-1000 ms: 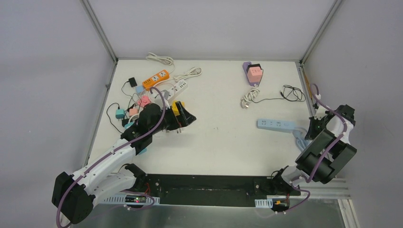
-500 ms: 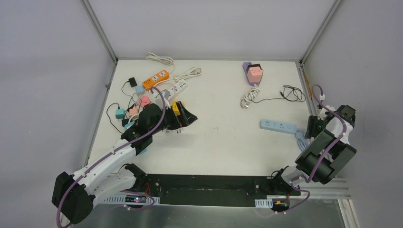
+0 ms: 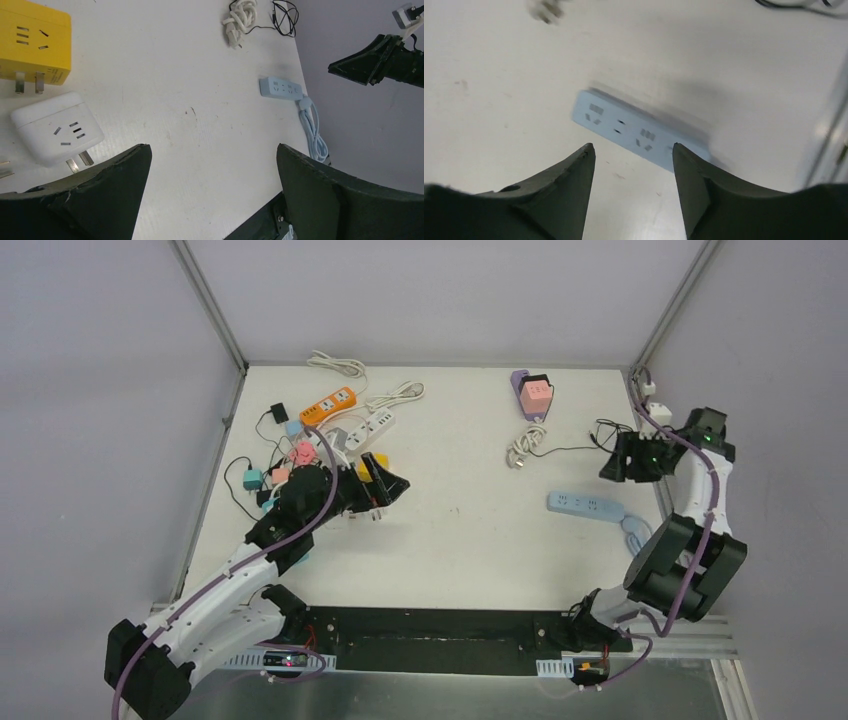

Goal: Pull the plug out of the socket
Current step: Move the socket to the center of the board.

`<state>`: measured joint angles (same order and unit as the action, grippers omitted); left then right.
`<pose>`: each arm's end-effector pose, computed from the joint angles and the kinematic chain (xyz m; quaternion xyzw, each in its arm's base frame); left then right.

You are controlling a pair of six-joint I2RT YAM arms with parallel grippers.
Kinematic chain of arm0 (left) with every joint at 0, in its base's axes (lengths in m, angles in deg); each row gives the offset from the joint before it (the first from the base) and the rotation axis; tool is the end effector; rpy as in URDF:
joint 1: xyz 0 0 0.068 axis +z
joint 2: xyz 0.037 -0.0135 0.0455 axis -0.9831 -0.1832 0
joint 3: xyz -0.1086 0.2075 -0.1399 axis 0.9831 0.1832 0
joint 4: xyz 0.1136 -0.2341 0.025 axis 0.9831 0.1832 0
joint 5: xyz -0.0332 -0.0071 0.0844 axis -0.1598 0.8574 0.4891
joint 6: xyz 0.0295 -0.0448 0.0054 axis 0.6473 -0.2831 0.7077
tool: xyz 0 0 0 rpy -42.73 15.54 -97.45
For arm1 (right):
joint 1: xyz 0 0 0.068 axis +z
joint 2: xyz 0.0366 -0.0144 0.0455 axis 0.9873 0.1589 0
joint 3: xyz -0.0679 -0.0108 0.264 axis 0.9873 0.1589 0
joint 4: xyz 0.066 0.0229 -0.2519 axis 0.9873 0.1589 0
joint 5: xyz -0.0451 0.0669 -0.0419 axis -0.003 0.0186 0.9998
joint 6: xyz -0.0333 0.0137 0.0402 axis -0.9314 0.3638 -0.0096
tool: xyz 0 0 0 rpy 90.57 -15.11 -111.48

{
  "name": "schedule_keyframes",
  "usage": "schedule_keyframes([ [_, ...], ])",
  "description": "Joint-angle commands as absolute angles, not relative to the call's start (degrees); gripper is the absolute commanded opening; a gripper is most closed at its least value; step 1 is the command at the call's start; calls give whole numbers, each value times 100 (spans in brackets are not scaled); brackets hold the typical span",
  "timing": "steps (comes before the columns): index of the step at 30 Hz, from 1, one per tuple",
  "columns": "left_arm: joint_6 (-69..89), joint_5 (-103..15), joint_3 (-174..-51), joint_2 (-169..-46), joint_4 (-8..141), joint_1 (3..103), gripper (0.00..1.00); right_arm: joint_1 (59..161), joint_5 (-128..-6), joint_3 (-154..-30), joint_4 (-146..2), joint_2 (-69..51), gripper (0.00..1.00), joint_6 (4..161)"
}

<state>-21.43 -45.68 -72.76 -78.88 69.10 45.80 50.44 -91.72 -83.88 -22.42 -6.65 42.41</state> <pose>0.1610 -0.1145 0.2770 -0.0113 0.7895 -0.4316 0.4363 0.2543 -0.1273 0.2708 -0.0822 0.9379 0.1245 0.3132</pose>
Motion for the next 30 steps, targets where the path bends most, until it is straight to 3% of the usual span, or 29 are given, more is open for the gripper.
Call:
schedule_keyframes([
  [1,-1820,-4118,-7225,-7463,6714,4613,99,6086,-10061,-8884,-2421,-300,61,4967],
  [7,-1525,-3480,-7134,-7135,6830,4618,99,7284,-9429,-9684,-3448,751,61,6411],
  [13,-1161,-2726,-7046,-7932,5664,4622,99,7669,-8494,-10912,-3807,2194,62,7442],
  [19,-376,-2866,-7944,-9409,5396,4633,99,8028,-7436,-11752,-3921,3161,62,7991],
  [30,-262,-4086,-9429,-11516,4678,5130,99,8182,-7410,-11412,-4117,3510,61,8016],
])
